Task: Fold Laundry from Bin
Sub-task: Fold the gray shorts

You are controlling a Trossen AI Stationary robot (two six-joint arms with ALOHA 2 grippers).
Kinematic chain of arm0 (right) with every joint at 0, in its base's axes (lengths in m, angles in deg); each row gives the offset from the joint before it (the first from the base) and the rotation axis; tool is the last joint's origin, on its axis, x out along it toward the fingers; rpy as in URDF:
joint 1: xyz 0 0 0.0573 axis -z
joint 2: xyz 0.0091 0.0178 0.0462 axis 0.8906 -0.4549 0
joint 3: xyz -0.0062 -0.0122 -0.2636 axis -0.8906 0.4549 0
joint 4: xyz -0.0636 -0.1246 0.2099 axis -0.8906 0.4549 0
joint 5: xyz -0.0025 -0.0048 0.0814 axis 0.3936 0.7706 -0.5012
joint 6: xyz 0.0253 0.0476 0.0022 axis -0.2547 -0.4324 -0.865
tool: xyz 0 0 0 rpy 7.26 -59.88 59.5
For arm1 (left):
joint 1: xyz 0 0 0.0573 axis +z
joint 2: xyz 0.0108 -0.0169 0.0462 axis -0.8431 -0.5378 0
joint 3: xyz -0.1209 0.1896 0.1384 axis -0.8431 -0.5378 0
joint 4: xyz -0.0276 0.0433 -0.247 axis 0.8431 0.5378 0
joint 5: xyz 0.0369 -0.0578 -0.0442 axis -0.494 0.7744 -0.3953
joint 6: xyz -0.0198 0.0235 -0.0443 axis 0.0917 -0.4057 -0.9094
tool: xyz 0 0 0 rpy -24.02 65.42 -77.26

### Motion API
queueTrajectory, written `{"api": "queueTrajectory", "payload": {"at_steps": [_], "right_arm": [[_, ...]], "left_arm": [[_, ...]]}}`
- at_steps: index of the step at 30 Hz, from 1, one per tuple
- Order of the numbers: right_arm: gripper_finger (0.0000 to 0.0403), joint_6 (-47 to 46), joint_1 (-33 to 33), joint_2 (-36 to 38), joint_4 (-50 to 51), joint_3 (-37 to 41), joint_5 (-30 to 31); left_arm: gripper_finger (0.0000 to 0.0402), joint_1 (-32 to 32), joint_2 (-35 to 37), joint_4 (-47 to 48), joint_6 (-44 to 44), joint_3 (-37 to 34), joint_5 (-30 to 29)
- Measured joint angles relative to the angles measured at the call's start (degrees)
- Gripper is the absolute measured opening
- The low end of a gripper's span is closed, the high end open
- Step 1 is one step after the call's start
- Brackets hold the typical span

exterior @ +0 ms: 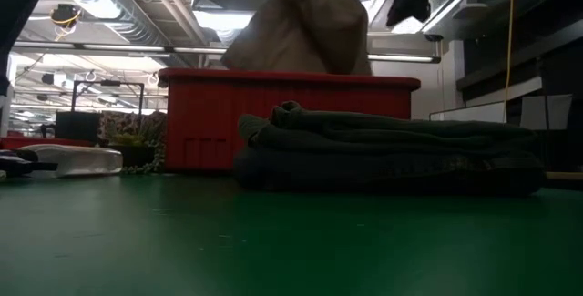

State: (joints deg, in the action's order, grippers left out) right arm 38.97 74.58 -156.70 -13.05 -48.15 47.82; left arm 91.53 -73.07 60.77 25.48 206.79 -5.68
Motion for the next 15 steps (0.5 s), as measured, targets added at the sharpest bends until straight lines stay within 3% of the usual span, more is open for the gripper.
{"api": "queueTrajectory", "payload": {"at_steps": [7, 15], "right_arm": [[0.0156, 6.15, 0.00, 0.98, -0.13, -7.81, -0.07], [0.0156, 5.69, 0.00, 1.12, 0.01, -11.95, -0.08]], "left_arm": [[0.0000, -3.77, -0.03, 1.18, 0.01, 0.00, 2.70], [0.0000, -6.29, 0.24, 0.16, 0.03, 0.00, 2.68]]}}
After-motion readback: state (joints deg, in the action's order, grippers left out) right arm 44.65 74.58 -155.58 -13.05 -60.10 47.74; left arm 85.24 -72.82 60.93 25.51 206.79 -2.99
